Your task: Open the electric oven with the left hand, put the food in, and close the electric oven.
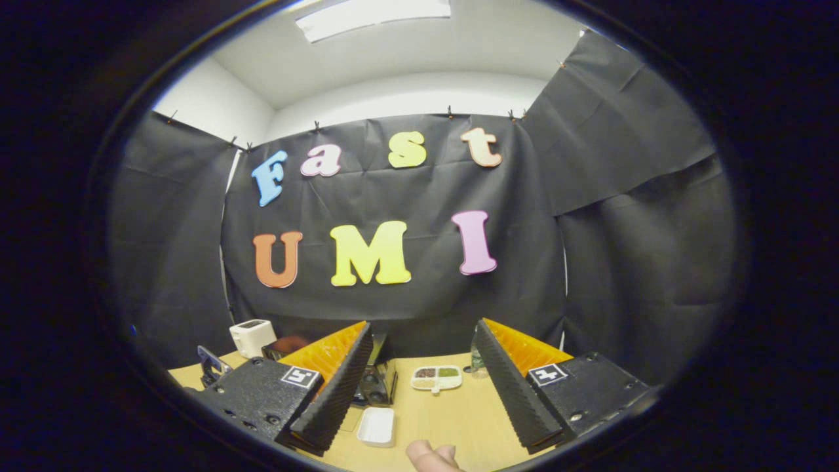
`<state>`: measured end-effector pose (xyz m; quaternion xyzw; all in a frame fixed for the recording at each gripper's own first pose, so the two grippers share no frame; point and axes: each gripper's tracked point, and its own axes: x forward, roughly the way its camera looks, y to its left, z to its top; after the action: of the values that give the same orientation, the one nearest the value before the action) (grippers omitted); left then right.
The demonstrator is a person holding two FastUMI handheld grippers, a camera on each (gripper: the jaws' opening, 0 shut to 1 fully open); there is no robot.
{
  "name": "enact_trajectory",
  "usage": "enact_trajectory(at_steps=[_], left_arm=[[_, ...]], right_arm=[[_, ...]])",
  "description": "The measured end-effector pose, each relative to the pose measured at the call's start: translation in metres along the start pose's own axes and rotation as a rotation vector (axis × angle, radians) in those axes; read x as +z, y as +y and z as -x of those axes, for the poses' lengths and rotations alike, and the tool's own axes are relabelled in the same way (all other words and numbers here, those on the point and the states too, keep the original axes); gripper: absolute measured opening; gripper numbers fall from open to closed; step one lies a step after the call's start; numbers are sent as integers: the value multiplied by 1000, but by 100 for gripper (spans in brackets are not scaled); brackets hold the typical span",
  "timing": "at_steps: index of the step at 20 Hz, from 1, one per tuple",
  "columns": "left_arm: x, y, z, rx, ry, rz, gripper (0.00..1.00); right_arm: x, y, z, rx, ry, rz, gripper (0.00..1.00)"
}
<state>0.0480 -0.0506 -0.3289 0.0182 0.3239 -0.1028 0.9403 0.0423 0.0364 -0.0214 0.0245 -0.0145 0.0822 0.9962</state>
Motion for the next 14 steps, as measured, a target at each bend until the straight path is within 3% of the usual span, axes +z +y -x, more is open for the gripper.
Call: enact_trajectory(at_steps=[11, 12, 14], left_arm=[[-16, -6, -42, 49, 107, -20, 93], [-18, -5, -44, 58, 118, -21, 93], [-20, -1, -48, 76, 129, -18, 95]], right_arm=[[-32, -49, -11, -37, 66, -57, 96], [-32, -53, -13, -42, 63, -54, 100], [-31, -56, -15, -46, 58, -47, 96]])
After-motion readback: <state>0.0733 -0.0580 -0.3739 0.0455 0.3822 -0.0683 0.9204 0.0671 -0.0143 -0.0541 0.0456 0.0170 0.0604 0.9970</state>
